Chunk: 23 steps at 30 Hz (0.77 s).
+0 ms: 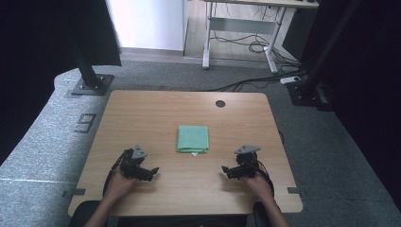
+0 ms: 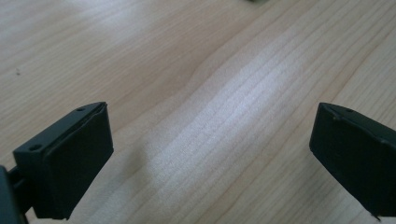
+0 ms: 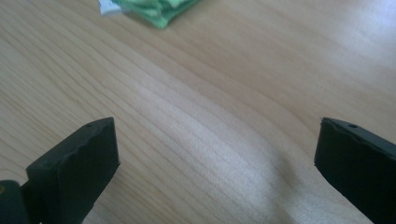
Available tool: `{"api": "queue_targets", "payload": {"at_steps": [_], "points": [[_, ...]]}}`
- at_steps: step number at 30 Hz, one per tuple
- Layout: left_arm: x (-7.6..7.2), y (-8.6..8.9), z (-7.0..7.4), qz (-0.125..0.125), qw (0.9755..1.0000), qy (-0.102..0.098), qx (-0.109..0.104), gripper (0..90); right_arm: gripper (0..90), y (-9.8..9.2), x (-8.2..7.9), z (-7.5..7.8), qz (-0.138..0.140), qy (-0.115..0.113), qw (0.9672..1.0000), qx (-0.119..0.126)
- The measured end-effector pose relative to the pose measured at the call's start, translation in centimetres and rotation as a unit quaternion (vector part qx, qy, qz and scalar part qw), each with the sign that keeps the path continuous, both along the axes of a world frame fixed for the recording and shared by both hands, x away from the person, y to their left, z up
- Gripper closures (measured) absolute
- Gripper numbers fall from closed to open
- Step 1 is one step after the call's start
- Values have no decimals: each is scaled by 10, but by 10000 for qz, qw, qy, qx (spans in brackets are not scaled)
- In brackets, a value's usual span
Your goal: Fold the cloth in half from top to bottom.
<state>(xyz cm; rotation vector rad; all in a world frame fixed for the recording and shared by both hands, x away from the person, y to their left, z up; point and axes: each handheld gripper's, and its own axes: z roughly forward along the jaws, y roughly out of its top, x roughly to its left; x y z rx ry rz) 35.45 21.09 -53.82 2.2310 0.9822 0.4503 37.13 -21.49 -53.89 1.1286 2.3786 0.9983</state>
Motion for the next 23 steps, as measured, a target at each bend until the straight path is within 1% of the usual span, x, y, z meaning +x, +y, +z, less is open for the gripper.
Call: {"api": "queue_targets", "payload": {"at_steps": [2, 6, 8, 9, 10, 13, 15, 20, 23], "points": [[-1, 0, -3, -10, 10000, 35, -2, 0, 0, 0, 0, -4, 0, 28, 10000, -18], [-1, -1, -8, -23, 9999, 113, 91, 0, 0, 0, 0, -11, -10, 97, 10000, -3], [0, -1, -10, -26, 9998, 195, -25, 0, 0, 1, -1, -15, -11, 107, 9999, -70], [1, 0, -11, -2, 9995, 287, -90, 0, 0, 1, -1, -15, -3, 82, 9999, -79], [2, 0, -11, 5, 9995, 313, -102, 0, 0, 2, -1, -15, -25, 85, 9999, -61], [2, 1, -10, -6, 9995, 318, -87, 0, 0, 4, -2, -17, -99, -9, 9999, 12], [2, 1, -10, -5, 9995, 318, -87, 0, 0, 5, -2, -17, -166, -8, 9999, 10], [2, 0, -10, 3, 9995, 316, -86, 0, 0, 5, -2, -18, -170, -10, 9999, 13], [2, 0, -10, 85, 9994, 315, -80, 0, 0, 5, -2, -18, -172, -8, 9999, 17]]}}
